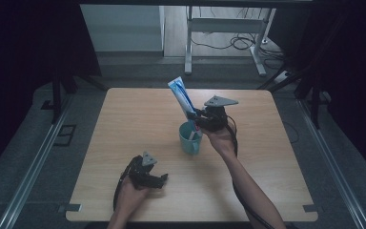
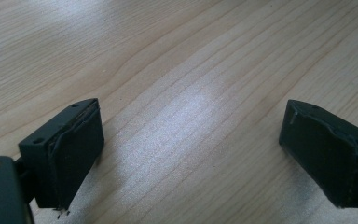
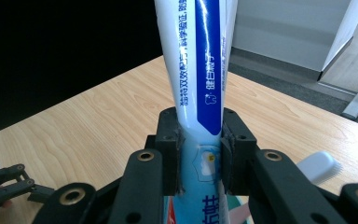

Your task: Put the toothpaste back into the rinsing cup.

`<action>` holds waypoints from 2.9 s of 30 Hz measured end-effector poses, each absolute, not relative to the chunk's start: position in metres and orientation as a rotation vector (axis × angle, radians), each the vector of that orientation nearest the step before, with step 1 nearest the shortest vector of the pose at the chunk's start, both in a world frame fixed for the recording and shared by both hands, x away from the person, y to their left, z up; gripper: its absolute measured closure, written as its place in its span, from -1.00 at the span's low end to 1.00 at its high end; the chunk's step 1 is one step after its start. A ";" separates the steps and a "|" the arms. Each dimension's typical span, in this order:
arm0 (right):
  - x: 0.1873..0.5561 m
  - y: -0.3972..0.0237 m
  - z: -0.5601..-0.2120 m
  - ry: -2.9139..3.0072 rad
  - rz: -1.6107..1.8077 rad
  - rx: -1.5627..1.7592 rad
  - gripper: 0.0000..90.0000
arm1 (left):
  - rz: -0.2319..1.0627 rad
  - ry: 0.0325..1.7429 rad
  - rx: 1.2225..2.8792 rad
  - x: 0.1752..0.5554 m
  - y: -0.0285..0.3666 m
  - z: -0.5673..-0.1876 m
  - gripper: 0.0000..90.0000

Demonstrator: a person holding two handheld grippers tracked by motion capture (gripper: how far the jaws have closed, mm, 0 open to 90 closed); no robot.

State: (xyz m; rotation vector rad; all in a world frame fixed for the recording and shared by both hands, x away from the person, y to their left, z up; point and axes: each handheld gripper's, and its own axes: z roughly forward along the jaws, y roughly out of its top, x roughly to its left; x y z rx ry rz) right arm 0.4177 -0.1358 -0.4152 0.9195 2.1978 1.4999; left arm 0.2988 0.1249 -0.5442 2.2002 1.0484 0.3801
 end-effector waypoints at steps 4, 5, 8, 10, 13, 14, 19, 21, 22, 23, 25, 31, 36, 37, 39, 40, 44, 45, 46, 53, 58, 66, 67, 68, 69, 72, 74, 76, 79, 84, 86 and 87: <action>0.419 -0.133 -0.419 2.198 1.500 0.914 0.60 | 0.379 1.047 2.201 0.299 0.125 -0.544 -0.86; 0.419 -0.132 -0.420 2.199 1.502 0.912 0.60 | 0.379 1.047 2.200 0.299 0.125 -0.544 -0.86; 0.419 -0.131 -0.424 2.198 1.493 0.909 0.60 | 0.379 1.047 2.200 0.299 0.125 -0.544 -0.86; 0.420 -0.130 -0.426 2.202 1.494 0.909 0.60 | 0.378 1.047 2.199 0.299 0.125 -0.544 -0.86; 0.420 -0.128 -0.431 2.205 1.492 0.909 0.60 | 0.378 1.047 2.198 0.299 0.125 -0.544 -0.85; 0.420 -0.128 -0.433 2.205 1.493 0.910 0.60 | 0.379 1.047 2.198 0.299 0.125 -0.544 -0.86; 0.420 -0.126 -0.440 2.206 1.493 0.912 0.60 | 0.379 1.048 2.197 0.299 0.125 -0.544 -0.86; 0.420 -0.125 -0.444 2.206 1.498 0.912 0.60 | 0.382 1.047 2.196 0.299 0.125 -0.544 -0.86; 0.420 -0.125 -0.446 2.207 1.501 0.914 0.60 | 0.381 1.047 2.196 0.299 0.125 -0.544 -0.86; 0.420 -0.125 -0.447 2.207 1.500 0.912 0.60 | 0.380 1.047 2.196 0.299 0.125 -0.544 -0.86; 0.420 -0.124 -0.449 2.206 1.498 0.907 0.60 | 0.379 1.047 2.197 0.299 0.125 -0.544 -0.86; 0.418 -0.125 -0.458 2.206 1.507 0.904 0.60 | 0.380 1.046 2.197 0.299 0.125 -0.544 -0.86; 0.417 -0.127 -0.462 2.206 1.515 0.904 0.59 | 0.380 1.046 2.197 0.299 0.125 -0.544 -0.86; 0.417 -0.127 -0.463 2.206 1.515 0.906 0.59 | 0.380 1.046 2.197 0.299 0.125 -0.544 -0.86; 0.417 -0.128 -0.465 2.204 1.520 0.907 0.59 | 0.378 1.046 2.195 0.299 0.125 -0.544 -0.86; 0.416 -0.128 -0.466 2.207 1.516 0.908 0.59 | 0.379 1.047 2.195 0.299 0.125 -0.544 -0.86; 0.416 -0.128 -0.470 2.213 1.513 0.913 0.58 | 0.379 1.047 2.195 0.299 0.125 -0.544 -0.86; 0.416 -0.128 -0.471 2.212 1.516 0.914 0.58 | 0.379 1.046 2.196 0.299 0.125 -0.544 -0.86; 0.416 -0.128 -0.472 2.208 1.522 0.913 0.58 | 0.379 1.047 2.195 0.299 0.125 -0.545 -0.86; 0.414 -0.128 -0.473 2.206 1.524 0.905 0.55 | 0.379 1.047 2.195 0.299 0.125 -0.545 -0.85; 0.412 -0.128 -0.475 2.223 1.517 0.899 0.52 | 0.378 1.046 2.195 0.299 0.125 -0.544 -0.86; 0.411 -0.131 -0.476 2.243 1.515 0.905 0.50 | 0.379 1.047 2.196 0.299 0.125 -0.545 -0.86; 0.411 -0.131 -0.475 2.245 1.514 0.905 0.51 | 0.378 1.047 2.195 0.299 0.125 -0.544 -0.86; 0.411 -0.130 -0.475 2.246 1.512 0.904 0.50 | 0.378 1.046 2.195 0.299 0.125 -0.544 -0.86; 0.411 -0.130 -0.475 2.247 1.512 0.904 0.50 | 0.378 1.046 2.195 0.299 0.125 -0.545 -0.86; 0.410 -0.130 -0.475 2.252 1.510 0.903 0.50 | 0.378 1.046 2.195 0.299 0.125 -0.544 -0.86; 0.410 -0.131 -0.475 2.256 1.511 0.904 0.50 | 0.379 1.047 2.195 0.299 0.125 -0.545 -0.86; 0.410 -0.132 -0.476 2.259 1.512 0.903 0.50 | 0.379 1.047 2.195 0.299 0.125 -0.545 -0.86; 0.409 -0.132 -0.476 2.264 1.510 0.905 0.50 | 0.379 1.047 2.195 0.299 0.125 -0.545 -0.86; 0.408 -0.134 -0.475 2.274 1.504 0.900 0.50 | 0.380 1.048 2.196 0.299 0.125 -0.544 -0.86; 0.407 -0.135 -0.475 2.274 1.503 0.902 0.50 | 0.379 1.048 2.196 0.299 0.125 -0.544 -0.86; 0.407 -0.136 -0.474 2.278 1.500 0.901 0.50 | 0.378 1.047 2.196 0.299 0.125 -0.544 -0.86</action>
